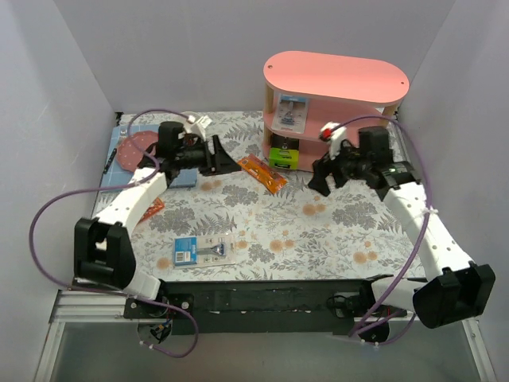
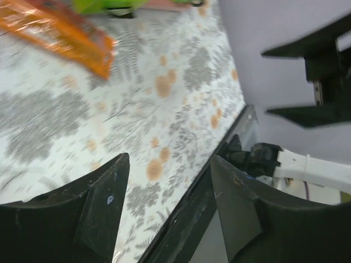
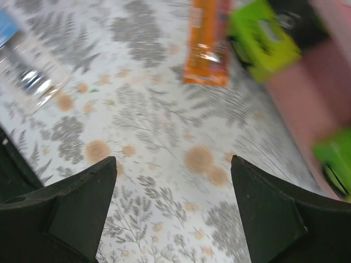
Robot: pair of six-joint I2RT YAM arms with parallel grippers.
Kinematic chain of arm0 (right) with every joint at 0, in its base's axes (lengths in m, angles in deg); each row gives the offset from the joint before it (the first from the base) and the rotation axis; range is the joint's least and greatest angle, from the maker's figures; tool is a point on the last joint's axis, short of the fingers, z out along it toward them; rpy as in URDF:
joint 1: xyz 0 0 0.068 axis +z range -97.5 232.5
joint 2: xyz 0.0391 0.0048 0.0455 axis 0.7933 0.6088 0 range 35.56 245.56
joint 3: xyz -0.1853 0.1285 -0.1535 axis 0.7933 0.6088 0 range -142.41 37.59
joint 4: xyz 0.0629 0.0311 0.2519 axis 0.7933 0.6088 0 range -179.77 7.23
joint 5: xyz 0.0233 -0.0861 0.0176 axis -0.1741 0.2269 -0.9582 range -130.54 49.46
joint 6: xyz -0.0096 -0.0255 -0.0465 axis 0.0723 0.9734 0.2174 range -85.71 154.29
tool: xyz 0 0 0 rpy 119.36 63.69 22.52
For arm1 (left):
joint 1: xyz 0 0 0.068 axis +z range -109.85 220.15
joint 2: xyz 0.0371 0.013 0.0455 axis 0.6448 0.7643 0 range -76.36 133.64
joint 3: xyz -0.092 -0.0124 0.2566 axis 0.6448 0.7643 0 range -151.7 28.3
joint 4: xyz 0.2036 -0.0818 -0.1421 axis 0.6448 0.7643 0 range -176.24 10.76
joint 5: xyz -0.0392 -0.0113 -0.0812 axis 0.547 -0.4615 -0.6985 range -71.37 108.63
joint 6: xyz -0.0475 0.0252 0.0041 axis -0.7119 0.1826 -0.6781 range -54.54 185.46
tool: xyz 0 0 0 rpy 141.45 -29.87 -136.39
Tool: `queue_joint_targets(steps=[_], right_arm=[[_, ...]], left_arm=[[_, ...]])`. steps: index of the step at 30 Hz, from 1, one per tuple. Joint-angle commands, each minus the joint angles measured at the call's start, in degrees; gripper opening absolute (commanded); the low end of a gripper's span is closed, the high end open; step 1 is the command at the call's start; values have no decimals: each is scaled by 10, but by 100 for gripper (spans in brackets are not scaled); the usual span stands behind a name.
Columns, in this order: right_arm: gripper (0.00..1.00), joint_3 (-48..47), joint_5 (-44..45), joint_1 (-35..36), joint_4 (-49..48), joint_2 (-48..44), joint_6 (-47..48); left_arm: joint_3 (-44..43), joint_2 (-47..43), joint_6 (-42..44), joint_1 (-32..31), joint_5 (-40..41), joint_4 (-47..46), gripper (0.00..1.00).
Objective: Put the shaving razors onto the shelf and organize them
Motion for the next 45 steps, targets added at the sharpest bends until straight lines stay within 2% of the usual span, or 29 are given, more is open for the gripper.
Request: queue_joint_targets(steps=[1, 2, 3, 4, 5, 6, 8, 11, 16, 21, 29, 33, 35, 36, 37, 40, 41, 43, 45], right_arm=[[91, 22, -24, 163, -36, 54, 91], [90, 22, -17, 227, -46, 70, 98], [89, 21, -2, 258, -58, 87, 105], [89, 12, 6, 288, -80, 104, 111], [88, 5, 11, 342, -87, 145, 129], [88, -3, 13, 366, -93, 165, 137], [86, -35, 9, 417, -112, 233, 147], [84, -103, 15, 457, -129, 331, 133], [84, -212, 42, 489, -142, 453, 115], [82, -270, 35, 509, -139, 513, 111], [74, -257, 22, 552, -134, 534, 132], [68, -236, 70, 558, -149, 534, 125], [53, -221, 101, 557, -175, 535, 105], [42, -218, 138, 553, -183, 538, 94], [27, -214, 157, 549, -194, 539, 82], [24, -206, 215, 537, -214, 540, 60], [18, -205, 212, 534, -213, 536, 62], [2, -200, 217, 516, -214, 510, 51], [1, -191, 216, 499, -213, 469, 32]], left_arm=[[68, -60, 100, 82, 53, 205, 61], [75, -57, 101, 95, 47, 235, 62], [89, -73, 94, 127, 48, 233, 62], [101, -87, 57, 142, 61, 226, 69], [114, -99, 44, 153, 95, 230, 73], [116, -110, 32, 192, 99, 230, 73], [129, -124, 4, 222, 79, 223, 75], [135, -148, -29, 262, 49, 205, 77], [146, -202, -57, 293, 58, 186, 78], [143, -248, -56, 304, 97, 201, 79], [112, -263, -44, 305, 130, 202, 79], [109, -262, -53, 311, 138, 198, 79], [110, -262, -60, 312, 139, 200, 78], [114, -262, -60, 315, 134, 199, 78], [116, -257, -60, 315, 131, 195, 78], [125, -248, -60, 316, 113, 176, 78], [126, -246, -62, 315, 110, 170, 78], [126, -237, -65, 315, 99, 151, 77], [126, -232, -68, 315, 78, 135, 77]])
